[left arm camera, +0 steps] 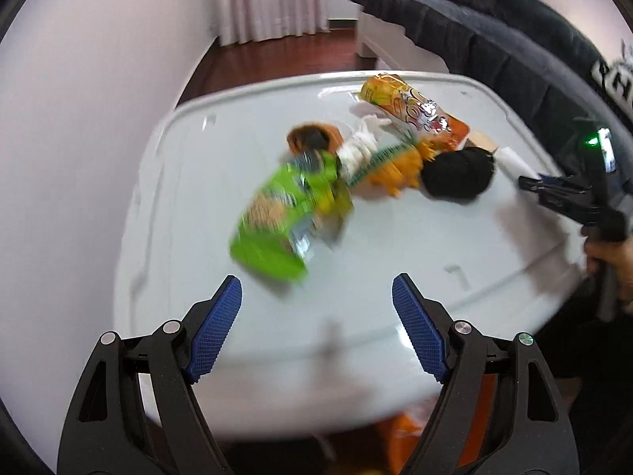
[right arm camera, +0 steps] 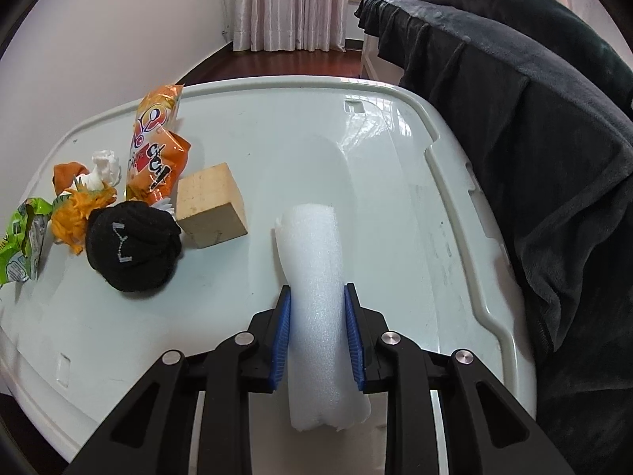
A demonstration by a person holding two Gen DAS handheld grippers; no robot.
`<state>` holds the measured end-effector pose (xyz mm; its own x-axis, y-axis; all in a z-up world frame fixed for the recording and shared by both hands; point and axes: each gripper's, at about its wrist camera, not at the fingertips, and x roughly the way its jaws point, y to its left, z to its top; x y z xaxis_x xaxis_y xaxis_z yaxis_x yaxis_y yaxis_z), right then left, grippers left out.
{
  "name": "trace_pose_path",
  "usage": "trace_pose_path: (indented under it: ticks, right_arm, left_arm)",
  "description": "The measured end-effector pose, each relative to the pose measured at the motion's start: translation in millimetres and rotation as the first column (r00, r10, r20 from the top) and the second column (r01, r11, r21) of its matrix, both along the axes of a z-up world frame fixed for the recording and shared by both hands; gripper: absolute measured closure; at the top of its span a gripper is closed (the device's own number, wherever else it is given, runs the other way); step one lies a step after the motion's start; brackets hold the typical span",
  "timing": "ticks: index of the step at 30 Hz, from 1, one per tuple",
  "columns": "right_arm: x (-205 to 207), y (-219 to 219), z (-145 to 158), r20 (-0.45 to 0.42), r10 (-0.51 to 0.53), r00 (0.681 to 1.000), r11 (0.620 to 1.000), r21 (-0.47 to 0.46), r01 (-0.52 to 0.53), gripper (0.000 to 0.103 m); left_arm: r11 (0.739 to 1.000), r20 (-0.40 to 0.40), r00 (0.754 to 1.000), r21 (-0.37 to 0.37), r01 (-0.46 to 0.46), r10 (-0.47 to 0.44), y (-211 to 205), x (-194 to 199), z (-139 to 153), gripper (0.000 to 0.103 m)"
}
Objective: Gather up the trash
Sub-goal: 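Grasp the green chip bag with the left tool while the right tool holds the foam roll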
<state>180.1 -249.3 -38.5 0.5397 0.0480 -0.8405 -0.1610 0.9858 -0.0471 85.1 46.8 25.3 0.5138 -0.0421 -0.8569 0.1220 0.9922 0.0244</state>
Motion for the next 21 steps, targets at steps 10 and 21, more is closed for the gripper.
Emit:
trace_pose_path:
  ticks: [10, 21]
  right_arm:
    - [3.6, 1.2, -2.1, 0.002, 0.009, 1.000, 1.000, -0.009, -0.009, 0.076]
    - [0.3, 4.5, -3.3, 0.013, 0.018, 1.000, 1.000, -0.026, -0.018, 0.075]
  left_arm:
    - [0.956, 0.000, 0.965, 0.137, 0.260, -0.262, -15.9, 56.3, -35.6, 0.026]
    - [0.979, -0.008, 0.986, 0.119, 0.163, -0.164, 9.5, 95.1, -69.2, 0.027]
